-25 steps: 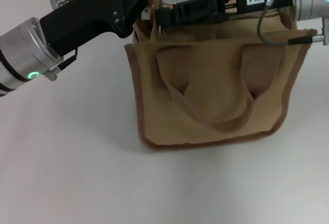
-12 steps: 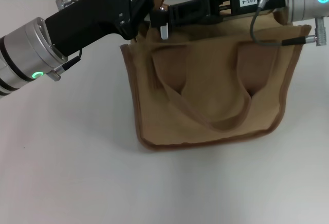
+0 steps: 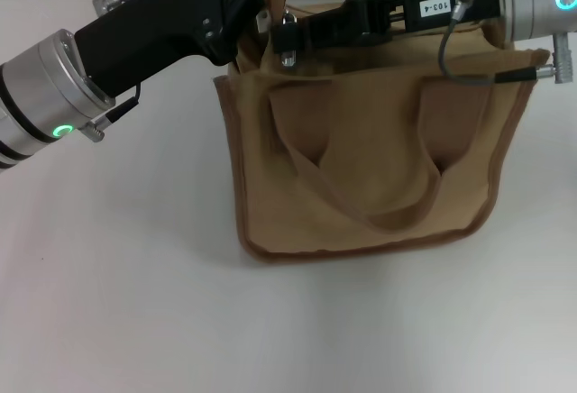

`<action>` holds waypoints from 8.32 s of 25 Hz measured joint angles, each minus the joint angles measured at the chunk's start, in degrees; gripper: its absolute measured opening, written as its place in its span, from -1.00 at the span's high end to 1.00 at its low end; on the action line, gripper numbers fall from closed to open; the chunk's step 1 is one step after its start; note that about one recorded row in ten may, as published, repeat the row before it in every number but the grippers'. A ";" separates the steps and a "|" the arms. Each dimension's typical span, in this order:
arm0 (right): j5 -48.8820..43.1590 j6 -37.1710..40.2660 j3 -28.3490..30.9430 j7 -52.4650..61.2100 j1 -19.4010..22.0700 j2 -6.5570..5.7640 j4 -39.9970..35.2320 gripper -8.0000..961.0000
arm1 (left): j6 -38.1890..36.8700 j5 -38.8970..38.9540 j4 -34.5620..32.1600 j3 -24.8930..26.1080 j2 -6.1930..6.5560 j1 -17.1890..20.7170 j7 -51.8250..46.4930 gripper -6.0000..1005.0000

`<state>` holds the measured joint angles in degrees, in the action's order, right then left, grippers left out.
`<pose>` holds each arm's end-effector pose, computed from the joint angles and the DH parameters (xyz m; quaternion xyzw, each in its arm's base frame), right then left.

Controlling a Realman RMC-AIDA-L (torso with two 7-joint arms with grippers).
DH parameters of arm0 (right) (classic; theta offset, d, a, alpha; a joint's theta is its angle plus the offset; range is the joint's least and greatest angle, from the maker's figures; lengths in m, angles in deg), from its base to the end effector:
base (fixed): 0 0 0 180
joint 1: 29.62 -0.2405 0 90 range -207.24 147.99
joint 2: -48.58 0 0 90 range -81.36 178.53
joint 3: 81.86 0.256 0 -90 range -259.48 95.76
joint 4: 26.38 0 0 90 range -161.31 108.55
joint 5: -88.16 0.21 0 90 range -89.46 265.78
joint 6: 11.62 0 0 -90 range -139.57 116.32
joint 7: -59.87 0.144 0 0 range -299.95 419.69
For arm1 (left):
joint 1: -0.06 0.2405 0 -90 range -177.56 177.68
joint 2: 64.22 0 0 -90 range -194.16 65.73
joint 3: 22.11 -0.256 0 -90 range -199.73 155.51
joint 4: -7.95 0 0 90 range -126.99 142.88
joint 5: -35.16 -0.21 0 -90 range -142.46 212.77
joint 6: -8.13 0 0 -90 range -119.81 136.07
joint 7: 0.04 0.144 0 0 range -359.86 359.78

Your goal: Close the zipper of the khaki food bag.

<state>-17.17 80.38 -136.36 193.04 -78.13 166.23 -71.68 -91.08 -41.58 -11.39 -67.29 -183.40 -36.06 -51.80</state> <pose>0.1043 0.3857 0.0033 0.8849 -0.3958 -0.2337 0.0761 -0.1882 0.3394 0.0063 -0.8316 -0.0373 -0.5194 0.1928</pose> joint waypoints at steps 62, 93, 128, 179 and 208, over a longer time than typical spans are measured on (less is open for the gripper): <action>0.69 2.87 2.94 -6.36 7.33 0.08 -5.06 0.96 | 2.12 1.64 0.66 0.89 0.15 3.14 0.45 0.78; 1.11 5.51 8.94 -10.02 12.33 -0.71 -4.35 0.94 | 4.15 2.39 0.80 0.97 0.15 3.72 0.00 0.77; 0.74 11.86 21.51 -13.81 21.09 -2.94 -4.34 0.82 | 6.02 2.94 1.14 0.97 0.17 3.67 -0.09 0.75; 4.92 33.00 30.97 -45.71 28.08 -6.42 3.66 -0.60 | 6.23 3.15 1.57 0.79 0.38 3.86 -0.91 0.72; -12.74 29.08 22.25 -74.68 32.50 -2.16 7.60 -0.60 | 7.40 -0.88 -0.52 0.37 1.09 6.51 -3.84 0.70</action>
<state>-29.92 109.46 -114.11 118.36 -45.63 164.07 -64.08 -83.68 -42.46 -11.90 -66.92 -182.31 -29.55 -55.64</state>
